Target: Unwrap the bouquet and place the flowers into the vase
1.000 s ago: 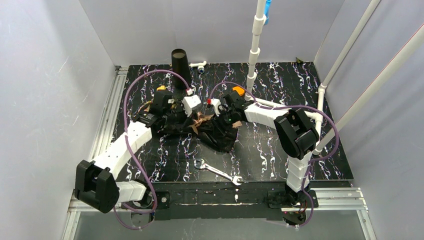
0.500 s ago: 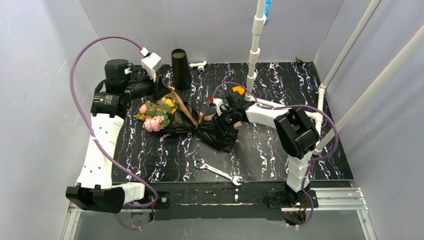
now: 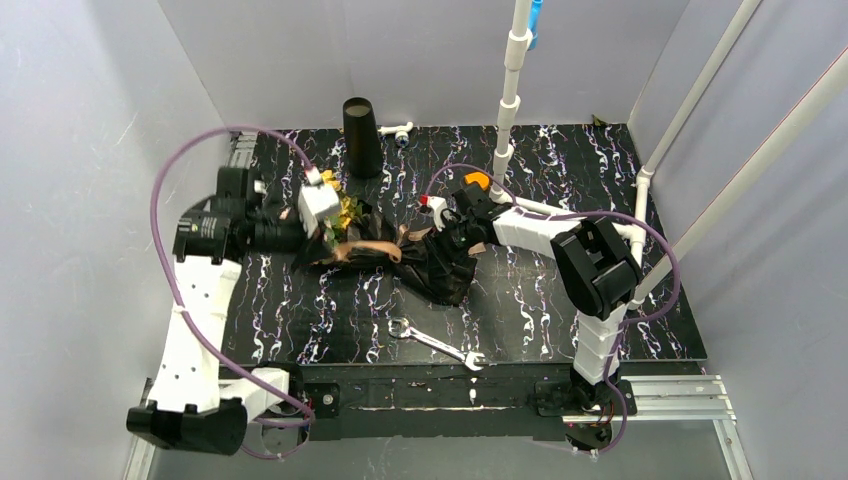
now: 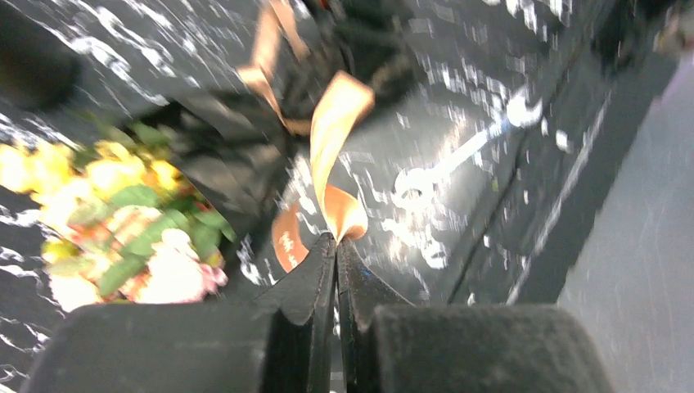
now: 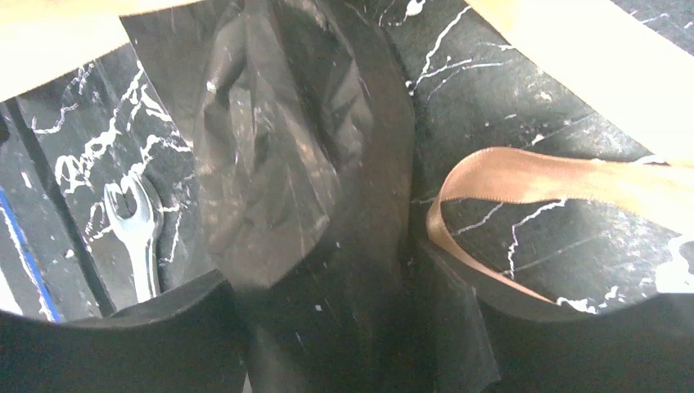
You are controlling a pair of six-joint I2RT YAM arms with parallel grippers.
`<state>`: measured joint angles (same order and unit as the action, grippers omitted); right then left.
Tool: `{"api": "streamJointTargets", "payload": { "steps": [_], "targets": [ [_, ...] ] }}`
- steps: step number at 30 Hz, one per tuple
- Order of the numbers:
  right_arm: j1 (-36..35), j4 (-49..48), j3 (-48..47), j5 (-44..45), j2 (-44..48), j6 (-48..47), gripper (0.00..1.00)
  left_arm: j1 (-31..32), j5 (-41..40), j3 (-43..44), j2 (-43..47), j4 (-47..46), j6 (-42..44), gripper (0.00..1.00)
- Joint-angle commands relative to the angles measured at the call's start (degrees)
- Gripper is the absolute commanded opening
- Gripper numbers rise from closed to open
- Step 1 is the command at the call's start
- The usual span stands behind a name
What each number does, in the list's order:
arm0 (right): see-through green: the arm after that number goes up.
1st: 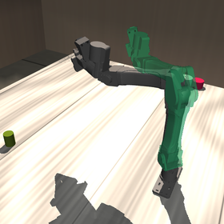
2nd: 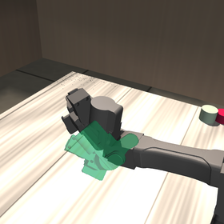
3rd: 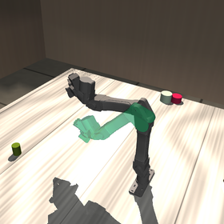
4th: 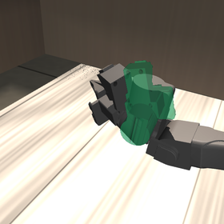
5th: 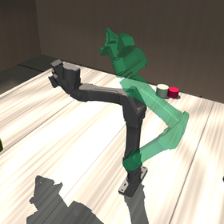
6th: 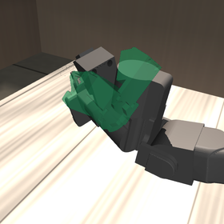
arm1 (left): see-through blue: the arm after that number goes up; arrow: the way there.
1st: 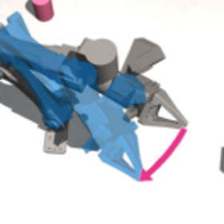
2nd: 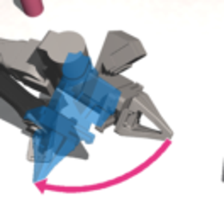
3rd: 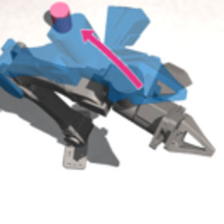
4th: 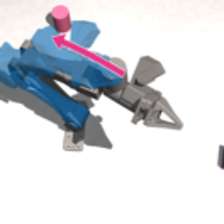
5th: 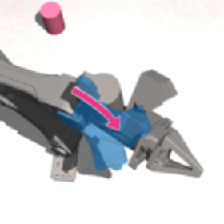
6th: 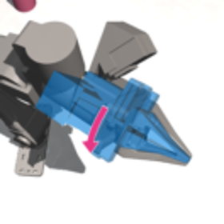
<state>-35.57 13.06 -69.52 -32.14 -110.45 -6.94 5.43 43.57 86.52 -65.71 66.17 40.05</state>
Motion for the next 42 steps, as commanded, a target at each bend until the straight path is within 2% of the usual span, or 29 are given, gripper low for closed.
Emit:
{"api": "streamJointTargets", "payload": {
  "steps": [1, 4, 5, 6, 7, 12, 17, 19, 23, 28, 31, 36, 42],
  "targets": [
    [0.58, 1.60, 1.78, -0.26, 3.07, -1.43, 0.77, -0.07, -4.64, -13.58, 8.36, 13.86, 21.74, 0.00],
    [0.59, 2.55, 1.28, -1.54, 4.90, -1.74, 0.87, -0.07, -6.69, -20.91, 10.76, 13.92, 28.05, 0.00],
    [0.59, 3.27, 0.72, -1.81, 5.57, -1.88, 0.89, -0.07, -6.71, -22.30, 10.94, 13.59, 28.93, 0.10],
    [0.59, 4.42, 0.08, -1.99, 6.23, -2.29, 0.91, -0.07, -6.21, -23.32, 10.85, 12.99, 29.13, 0.35],
    [0.59, 5.55, -0.52, -2.16, 6.81, -2.68, 0.93, -0.07, -5.39, -23.81, 10.44, 12.17, 28.66, 0.51],
    [1.19, 11.26, -3.31, -4.55, 9.26, -5.62, 0.98, 0.16, 1.77, -24.40, 5.92, 1.00, 17.77, 0.88],
    [1.34, 13.23, -7.81, -4.26, 7.28, -8.16, 0.98, 1.72, 1.84, -26.38, 2.25, -13.42, 0.87, 0.91],
    [1.57, 13.66, -10.43, -4.21, 5.50, -8.26, 0.98, 2.11, 1.81, -26.78, 1.40, -15.06, -4.31, 0.91],
    [2.74, 13.07, -11.99, -5.04, 4.18, -8.27, 0.99, 4.58, -4.82, -25.58, 0.58, -16.55, -13.33, 0.91],
    [2.30, 11.08, -10.81, -8.94, 2.73, -6.39, 0.98, 7.07, -9.38, -21.53, -0.07, -15.50, -16.83, 0.90],
    [1.08, 11.29, -11.81, -7.85, 1.17, -6.20, 0.98, 7.21, -9.69, -21.45, -0.09, -16.99, -21.74, 0.90],
    [0.09, 10.96, -14.15, -5.00, 0.10, -5.16, 0.96, 7.22, -4.86, -30.31, 2.81, -26.50, -28.10, 0.88],
    [-1.59, 9.39, -14.09, -2.06, -1.53, -4.79, 0.95, 7.22, 0.20, -39.93, 4.34, -38.35, -35.15, 0.81]
  ]
}}
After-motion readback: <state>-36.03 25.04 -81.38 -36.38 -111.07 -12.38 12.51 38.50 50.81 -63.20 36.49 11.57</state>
